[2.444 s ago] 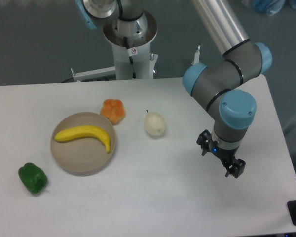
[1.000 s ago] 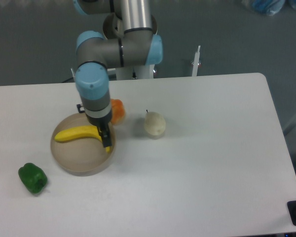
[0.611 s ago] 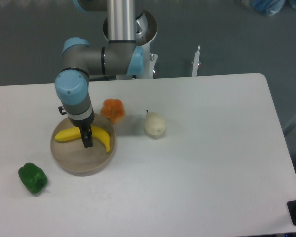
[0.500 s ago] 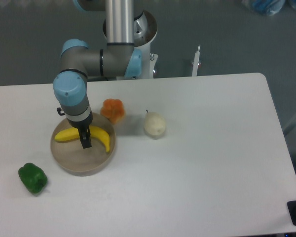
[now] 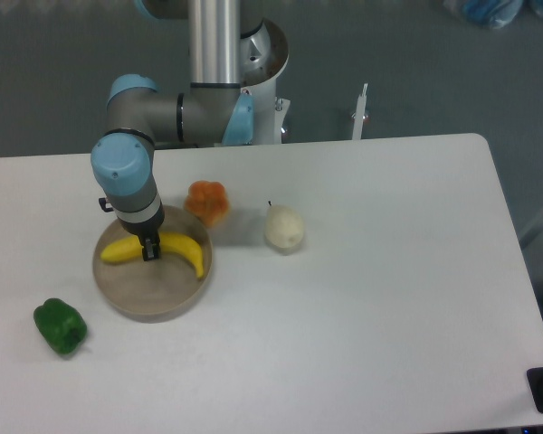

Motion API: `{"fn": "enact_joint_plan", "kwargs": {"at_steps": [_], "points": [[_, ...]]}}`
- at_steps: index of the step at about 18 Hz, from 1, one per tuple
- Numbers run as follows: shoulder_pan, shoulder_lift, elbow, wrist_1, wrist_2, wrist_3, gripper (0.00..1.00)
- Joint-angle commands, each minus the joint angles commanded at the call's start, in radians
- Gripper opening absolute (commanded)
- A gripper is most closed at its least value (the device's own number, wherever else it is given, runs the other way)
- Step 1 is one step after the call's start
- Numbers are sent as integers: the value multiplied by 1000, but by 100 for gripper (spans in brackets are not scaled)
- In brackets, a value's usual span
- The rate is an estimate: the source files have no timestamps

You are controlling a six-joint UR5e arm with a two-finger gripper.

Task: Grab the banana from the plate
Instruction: 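Lift the banana off the plate and carry it beside the pear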

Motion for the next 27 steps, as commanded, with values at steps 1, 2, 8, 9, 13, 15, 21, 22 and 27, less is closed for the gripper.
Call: {"fn": "enact_joint_plan", "kwargs": {"at_steps": [1, 2, 8, 9, 13, 15, 21, 22, 27], "points": [[5, 9, 3, -2, -2, 0, 0], [9, 23, 5, -3, -2, 0, 0], [70, 92, 60, -14, 0, -15, 0], [95, 95, 70, -14, 0, -23, 0], [222, 104, 98, -15, 3, -31, 0], [300, 104, 116, -15, 2, -31, 0], [416, -40, 279, -18, 5, -29, 0], [431, -55, 302, -28, 5, -29, 0], [478, -188, 458, -109, 15, -18, 0]]}}
